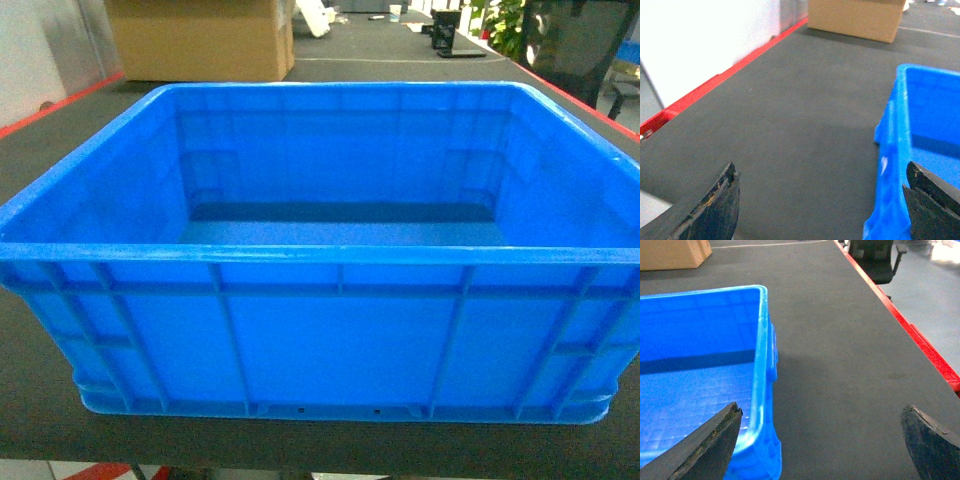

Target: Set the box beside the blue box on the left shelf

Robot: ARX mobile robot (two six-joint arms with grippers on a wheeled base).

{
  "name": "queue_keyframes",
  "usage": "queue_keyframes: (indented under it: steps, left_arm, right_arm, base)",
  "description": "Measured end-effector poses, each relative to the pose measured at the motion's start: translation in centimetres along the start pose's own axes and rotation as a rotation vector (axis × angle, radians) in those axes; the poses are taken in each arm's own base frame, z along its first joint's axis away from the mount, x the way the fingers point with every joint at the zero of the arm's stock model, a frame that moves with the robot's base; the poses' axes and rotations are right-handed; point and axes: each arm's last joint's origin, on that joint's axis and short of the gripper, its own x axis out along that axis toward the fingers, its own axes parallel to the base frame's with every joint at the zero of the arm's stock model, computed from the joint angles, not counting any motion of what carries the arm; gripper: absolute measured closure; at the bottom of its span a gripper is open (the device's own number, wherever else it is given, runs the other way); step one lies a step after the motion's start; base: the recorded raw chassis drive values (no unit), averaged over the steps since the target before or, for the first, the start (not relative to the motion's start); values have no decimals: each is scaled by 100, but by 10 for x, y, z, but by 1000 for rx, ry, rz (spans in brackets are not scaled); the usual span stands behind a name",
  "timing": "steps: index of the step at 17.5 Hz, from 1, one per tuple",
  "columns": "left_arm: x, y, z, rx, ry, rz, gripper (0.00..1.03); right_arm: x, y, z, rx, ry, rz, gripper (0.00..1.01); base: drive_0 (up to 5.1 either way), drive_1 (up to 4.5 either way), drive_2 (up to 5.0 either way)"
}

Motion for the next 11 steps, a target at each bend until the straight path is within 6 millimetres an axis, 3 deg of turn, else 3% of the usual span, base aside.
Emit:
queue_keyframes:
  steps: [1, 2, 4, 6, 9, 11]
  left_arm:
    - [20, -12, 16, 1, 7, -61, 5]
    - [48, -26, 28, 16, 52, -110, 5]
    - [100, -48, 21, 79, 235, -141, 5]
    - [134, -67, 13, 111, 368, -161, 5]
    - [160, -82, 7, 167, 443, -156, 5]
    - [166, -86, -6, 217, 513, -151, 5]
  right_arm:
    - [21, 6, 22, -5, 24, 30, 3]
    - [44, 12, 33, -14, 92, 57, 3]
    - [97, 26, 31, -37, 261, 89, 3]
    - [132, 36, 22, -59, 353, 87, 3]
    - [159, 46, 5, -97, 425, 82, 3]
    - [165, 50, -2, -123, 447, 71, 3]
  base:
    - [0, 0, 0]
    - [0, 0, 0]
    - [0, 0, 0]
    - [0, 0, 0]
    - [0, 0, 0]
    - [0, 0, 0]
